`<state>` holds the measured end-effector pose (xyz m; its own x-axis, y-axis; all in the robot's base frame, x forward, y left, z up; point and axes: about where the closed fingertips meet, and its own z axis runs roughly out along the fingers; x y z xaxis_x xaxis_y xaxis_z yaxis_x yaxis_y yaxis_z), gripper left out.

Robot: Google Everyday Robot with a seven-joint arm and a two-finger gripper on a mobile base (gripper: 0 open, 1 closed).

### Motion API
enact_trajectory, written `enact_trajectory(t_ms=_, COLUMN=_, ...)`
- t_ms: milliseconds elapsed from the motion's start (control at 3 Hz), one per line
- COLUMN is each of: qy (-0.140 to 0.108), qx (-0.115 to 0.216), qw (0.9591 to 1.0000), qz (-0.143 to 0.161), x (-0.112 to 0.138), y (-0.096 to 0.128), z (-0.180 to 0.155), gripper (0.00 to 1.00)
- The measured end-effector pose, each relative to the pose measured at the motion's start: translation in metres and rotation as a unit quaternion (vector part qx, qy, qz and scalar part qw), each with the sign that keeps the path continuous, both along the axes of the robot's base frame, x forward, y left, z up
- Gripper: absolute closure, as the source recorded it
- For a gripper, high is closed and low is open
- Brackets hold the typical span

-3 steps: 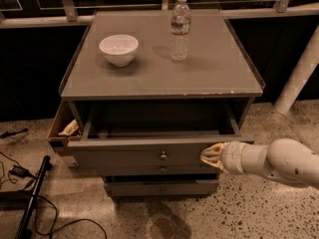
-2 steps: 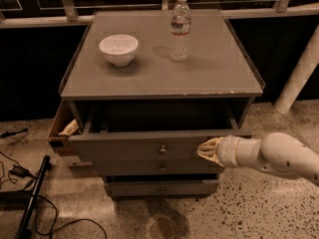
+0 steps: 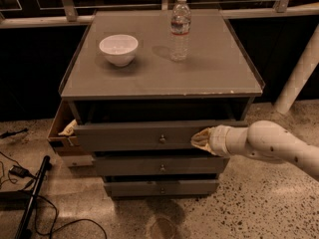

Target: Close top drawer

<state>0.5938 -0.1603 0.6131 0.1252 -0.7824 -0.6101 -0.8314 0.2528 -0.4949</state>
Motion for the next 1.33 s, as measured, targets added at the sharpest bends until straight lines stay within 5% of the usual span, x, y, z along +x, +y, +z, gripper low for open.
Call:
enact_trajectory(t_ms=1000, qy=0.003, qx=-0.019, qw=0.9998, qz=0.008, x=0.015, y=0.006, z=0.002, gripper=1.00)
enact_trajectory(t_ms=1333, qy=0.044, qx=-0.024, qw=0.9978, qz=0.044, x=-0.024, y=0.005, z=0.006, gripper=1.00)
